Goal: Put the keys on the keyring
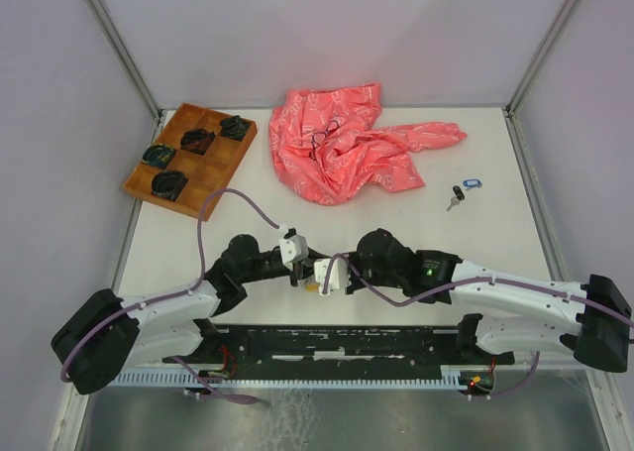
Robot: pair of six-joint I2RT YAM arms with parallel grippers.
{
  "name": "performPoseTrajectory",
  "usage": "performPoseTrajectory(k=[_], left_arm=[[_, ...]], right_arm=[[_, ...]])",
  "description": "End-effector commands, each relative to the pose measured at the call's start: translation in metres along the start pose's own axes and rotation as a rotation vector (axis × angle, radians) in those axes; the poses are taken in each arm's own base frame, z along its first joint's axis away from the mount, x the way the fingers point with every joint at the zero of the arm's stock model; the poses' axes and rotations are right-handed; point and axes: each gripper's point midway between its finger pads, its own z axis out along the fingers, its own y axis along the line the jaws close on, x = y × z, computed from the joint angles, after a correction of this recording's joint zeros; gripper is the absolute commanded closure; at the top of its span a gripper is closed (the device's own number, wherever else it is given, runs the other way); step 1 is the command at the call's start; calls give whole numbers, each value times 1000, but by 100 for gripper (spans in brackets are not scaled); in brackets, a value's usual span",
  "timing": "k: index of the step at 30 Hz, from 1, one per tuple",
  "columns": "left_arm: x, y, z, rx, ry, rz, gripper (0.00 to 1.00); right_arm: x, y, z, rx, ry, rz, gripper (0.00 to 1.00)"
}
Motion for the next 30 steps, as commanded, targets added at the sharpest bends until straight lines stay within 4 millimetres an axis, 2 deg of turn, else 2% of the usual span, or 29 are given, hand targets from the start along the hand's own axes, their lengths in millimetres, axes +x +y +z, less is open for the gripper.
performPoseTrajectory(k=[1, 9, 20, 30], left_arm=[[-10, -5, 8, 82, -15, 93, 83], [3, -9, 9, 124, 19, 128, 83], [6, -5, 17, 135, 35, 135, 83], [0, -1, 2, 71, 27, 181, 81]], right_arm=[[-26, -20, -9, 53, -75, -16, 99], [-27, -19, -8, 45, -75, -19, 99], [-28, -17, -8, 31, -80, -19, 99], [-26, -18, -8, 37, -73, -20, 99]])
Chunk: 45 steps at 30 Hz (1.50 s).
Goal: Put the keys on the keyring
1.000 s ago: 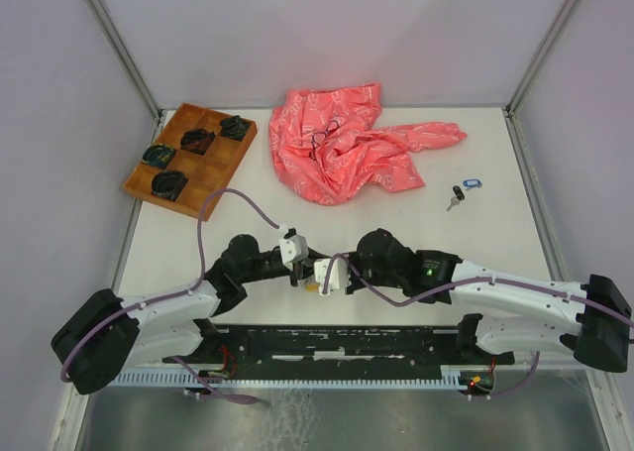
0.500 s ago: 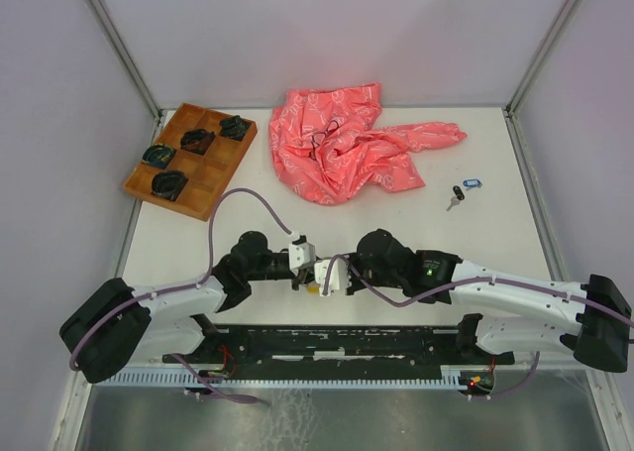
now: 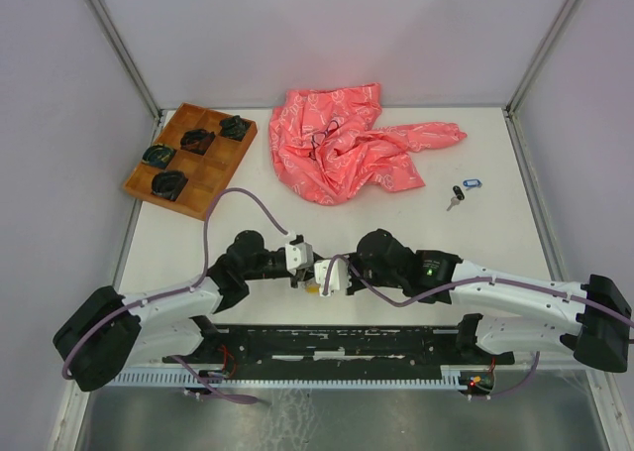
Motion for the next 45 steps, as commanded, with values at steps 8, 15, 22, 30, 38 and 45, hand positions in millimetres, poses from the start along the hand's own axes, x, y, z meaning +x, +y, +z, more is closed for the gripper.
performPoseTrajectory(k=[8, 15, 22, 30, 38, 45], left_arm=[[-10, 11, -2, -39, -20, 109, 73], [-10, 11, 2, -20, -20, 114, 70], [-10, 14, 8, -7, -14, 119, 70], [-10, 15, 9, -3, -11, 123, 70], [-5, 13, 12, 24, 7, 112, 94], [-16, 17, 5, -15, -40, 116, 97]], right_arm=[[-29, -21, -10, 55, -86, -13, 99], [-31, -20, -10, 48, -94, -14, 99], [-31, -19, -10, 41, -95, -15, 99], [-30, -16, -9, 29, -93, -17, 99], [-27, -17, -10, 35, -80, -14, 99], [-8, -20, -18, 96, -10, 25, 99]])
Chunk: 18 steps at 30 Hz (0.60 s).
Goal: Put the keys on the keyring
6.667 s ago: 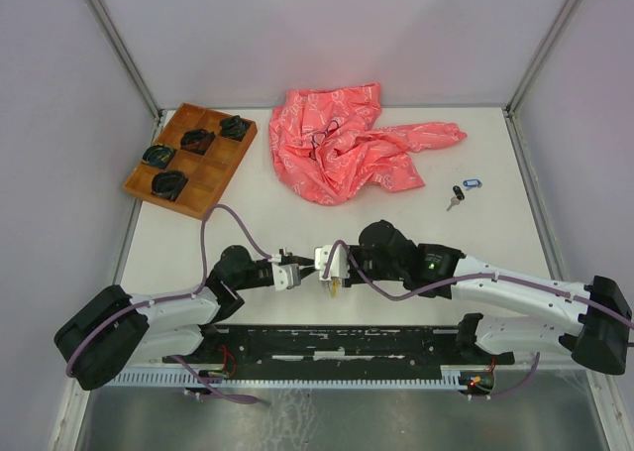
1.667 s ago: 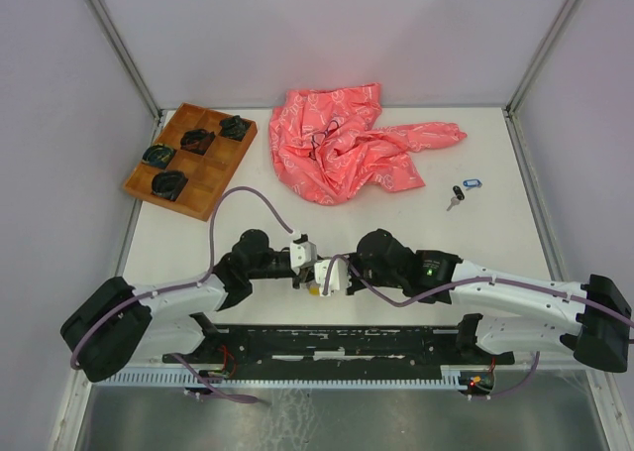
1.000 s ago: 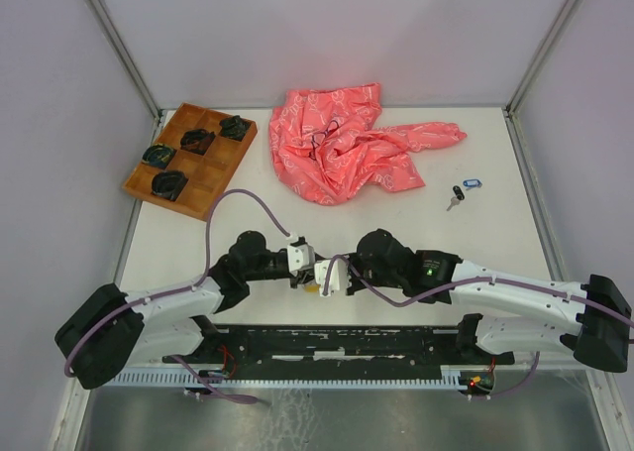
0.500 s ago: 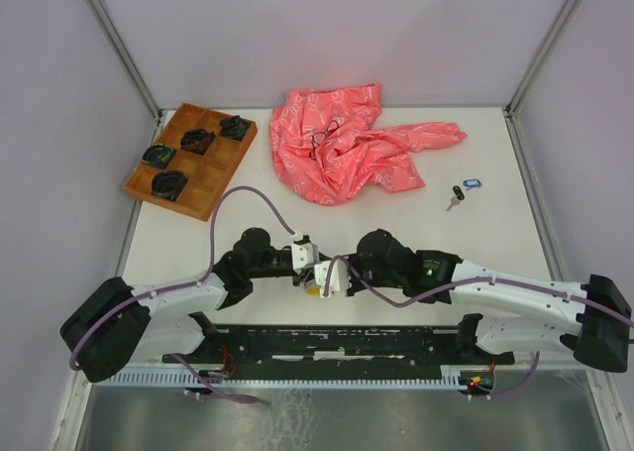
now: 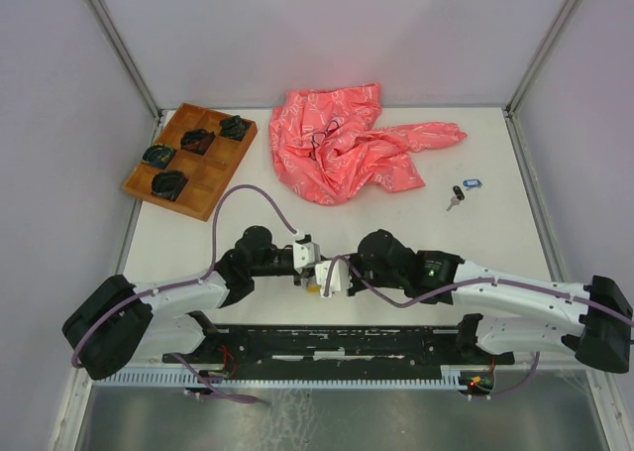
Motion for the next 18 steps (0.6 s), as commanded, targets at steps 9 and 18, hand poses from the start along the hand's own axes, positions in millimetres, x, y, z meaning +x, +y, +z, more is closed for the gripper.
performPoseTrajectory(k=[9, 18], left_arm=[[-45, 22, -17, -119, -175, 45, 97], [-43, 25, -21, -160, -180, 28, 97]], right_arm=[[7, -4, -6, 70, 14, 88, 99], [-6, -10, 1, 123, -75, 156, 95]])
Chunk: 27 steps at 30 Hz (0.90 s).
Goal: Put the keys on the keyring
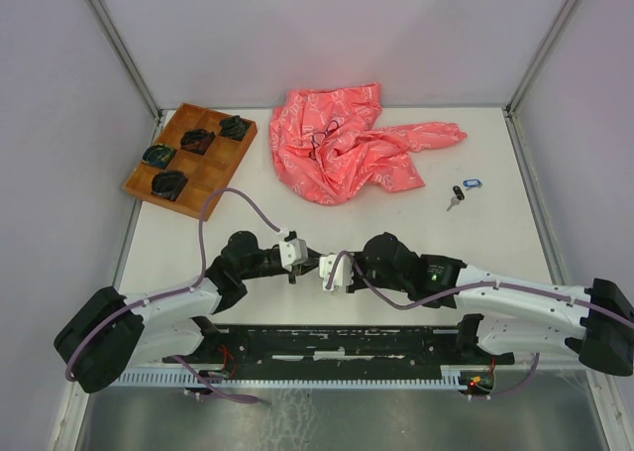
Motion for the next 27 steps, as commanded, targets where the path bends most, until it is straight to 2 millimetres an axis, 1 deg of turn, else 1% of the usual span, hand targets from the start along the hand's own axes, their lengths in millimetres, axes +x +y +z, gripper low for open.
performPoseTrajectory(k=[1, 6, 10, 13, 15, 18, 20, 24, 27], left_arm=[[-25, 13, -2, -67, -89, 35, 97], [-23, 14, -4, -83, -89, 35, 97], [-24, 14, -5, -86, -96, 33, 97], [-25, 15, -5, -93, -99, 30, 97], [-25, 16, -5, -96, -99, 28, 97], [-26, 16, -5, -100, -99, 27, 97], [-25, 17, -6, -103, -98, 24, 97], [-26, 17, -6, -106, -99, 25, 97], [-26, 18, -6, -109, -98, 24, 97]], right_arm=[[-12, -7, 0, 47, -57, 61, 92], [-15, -9, -5, 81, -114, 78, 76], [-19, -15, -7, 113, -164, 111, 70], [-23, -15, -8, 109, -193, 135, 67], [-26, -15, -8, 105, -212, 152, 61], [-31, -14, -7, 100, -240, 180, 55], [-32, -15, -6, 106, -250, 195, 53], [-34, -19, -1, 120, -263, 227, 53], [-33, -23, 3, 138, -260, 250, 56]])
